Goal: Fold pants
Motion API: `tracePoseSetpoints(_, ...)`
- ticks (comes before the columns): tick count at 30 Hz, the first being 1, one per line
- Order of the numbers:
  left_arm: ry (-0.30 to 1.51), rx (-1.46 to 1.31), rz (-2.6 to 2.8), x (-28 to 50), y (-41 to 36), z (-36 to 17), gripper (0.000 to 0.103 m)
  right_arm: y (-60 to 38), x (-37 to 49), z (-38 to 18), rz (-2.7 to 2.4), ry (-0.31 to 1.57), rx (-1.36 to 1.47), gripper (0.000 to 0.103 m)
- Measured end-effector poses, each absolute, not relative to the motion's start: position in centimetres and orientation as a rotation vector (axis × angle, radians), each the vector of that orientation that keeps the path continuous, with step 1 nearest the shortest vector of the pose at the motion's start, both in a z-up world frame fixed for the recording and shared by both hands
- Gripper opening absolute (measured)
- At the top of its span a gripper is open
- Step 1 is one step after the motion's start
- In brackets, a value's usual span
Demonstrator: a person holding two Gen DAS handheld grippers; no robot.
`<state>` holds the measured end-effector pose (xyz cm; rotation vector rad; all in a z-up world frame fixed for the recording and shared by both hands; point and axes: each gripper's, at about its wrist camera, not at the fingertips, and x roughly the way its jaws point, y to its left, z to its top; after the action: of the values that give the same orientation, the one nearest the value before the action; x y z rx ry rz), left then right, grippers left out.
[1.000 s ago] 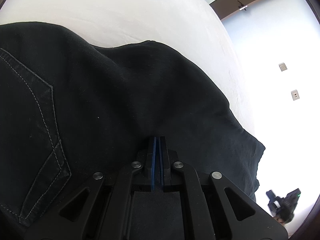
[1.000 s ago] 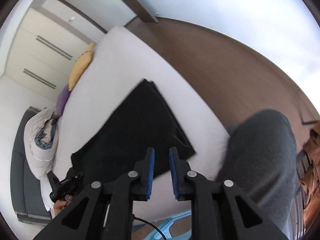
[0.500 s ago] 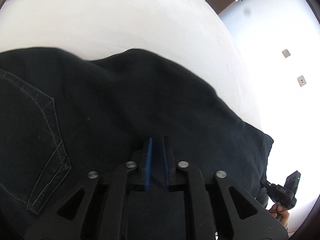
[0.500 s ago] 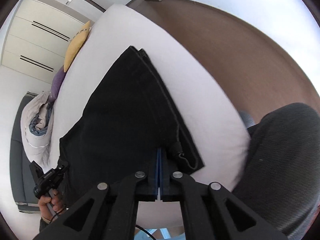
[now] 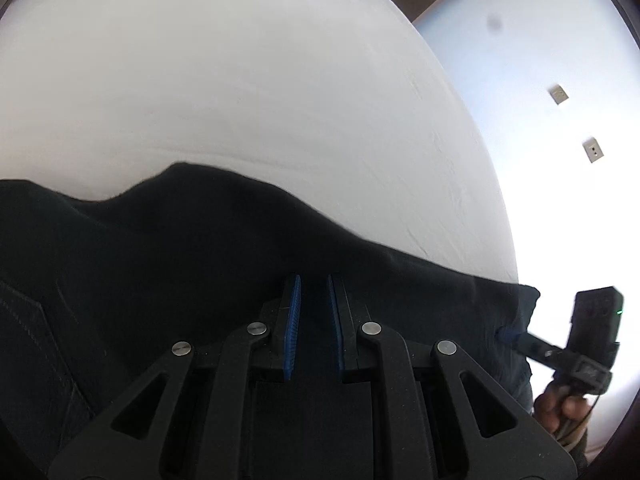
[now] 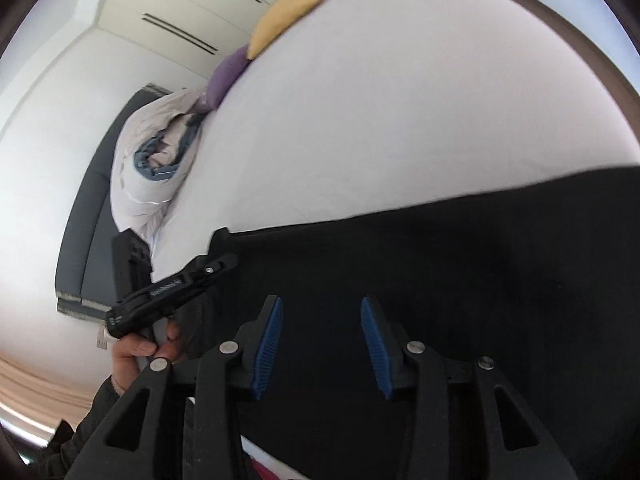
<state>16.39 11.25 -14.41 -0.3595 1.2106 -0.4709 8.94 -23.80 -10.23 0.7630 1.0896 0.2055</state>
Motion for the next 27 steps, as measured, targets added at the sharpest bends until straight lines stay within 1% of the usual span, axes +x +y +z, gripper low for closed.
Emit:
tracePoseSetpoints(1, 1.215, -0.377, -0.462, 17.2, 11.6, -14.7, 0.013, -24.9, 8.7, -11.8, 0.171, 1.107, 0.819, 0.020)
tracePoseSetpoints(2, 1.223, -0.402, -0.451, 18.3, 11.9, -15.3, 0.013, -26.5, 8.0, -13.1, 0.150, 1.100, 0.894, 0.003)
tracePoseSetpoints(3, 1.225, -0.426, -0.452, 19.1, 12.2, -15.5, 0.013, -27.9, 7.1, -13.7, 0.131, 1.091, 0.926, 0.000)
tracePoseSetpoints(6, 1.219, -0.432, -0.440, 21.0, 11.5, -15.8, 0.013, -31.6, 3.7, -12.7, 0.075, 1.014, 0.898, 0.000)
tracePoseSetpoints(11, 1.197, -0.281, -0.349, 22.6, 8.2, -14.4, 0.013, -37.1, -3.1, -9.7, -0.152, 0.955, 0.821, 0.000)
tracePoseSetpoints(12, 1.189, -0.264, -0.355, 22.3, 7.8, -13.9, 0.013, -37.1, -3.8, -8.7, -0.186, 0.954, 0.785, 0.011)
tracePoseSetpoints(15, 1.153, -0.255, -0.473, 19.5, 5.4, -11.9, 0.013, -35.6, -5.0, -6.6, -0.055, 0.904, 0.783, 0.018)
tracePoseSetpoints(17, 1.150, -0.229, -0.539, 17.0, 3.7, -11.5, 0.013, -32.5, -4.1, -6.3, 0.145, 0.876, 0.829, 0.029)
tracePoseSetpoints(18, 1.156, -0.225, -0.555, 16.0, 3.2, -11.7, 0.013, -30.9, -3.4, -6.7, 0.236, 0.876, 0.845, 0.037)
tracePoseSetpoints(19, 1.169, -0.217, -0.562, 15.1, 2.8, -12.1, 0.013, -29.6, -2.9, -7.2, 0.305, 0.887, 0.852, 0.041)
tracePoseSetpoints(21, 1.191, -0.144, -0.548, 13.0, 1.9, -13.6, 0.013, -27.0, -2.4, -9.1, 0.363, 0.951, 0.846, 0.041)
tracePoseSetpoints(23, 1.163, -0.140, -0.544, 11.4, 2.1, -14.7, 0.013, -26.5, -3.0, -12.0, 0.299, 1.072, 0.816, 0.041)
tracePoseSetpoints(24, 1.157, -0.167, -0.549, 10.9, 2.7, -14.7, 0.013, -27.3, -4.2, -13.2, 0.257, 1.096, 0.816, 0.018)
tracePoseSetpoints(25, 1.158, -0.203, -0.552, 10.6, 3.4, -14.8, 0.013, -28.3, -5.4, -13.8, 0.237, 1.087, 0.839, 0.002)
tracePoseSetpoints(27, 1.157, -0.297, -0.541, 10.0, 6.0, -14.9, 0.013, -31.9, -8.7, -13.9, 0.164, 1.053, 0.890, 0.000)
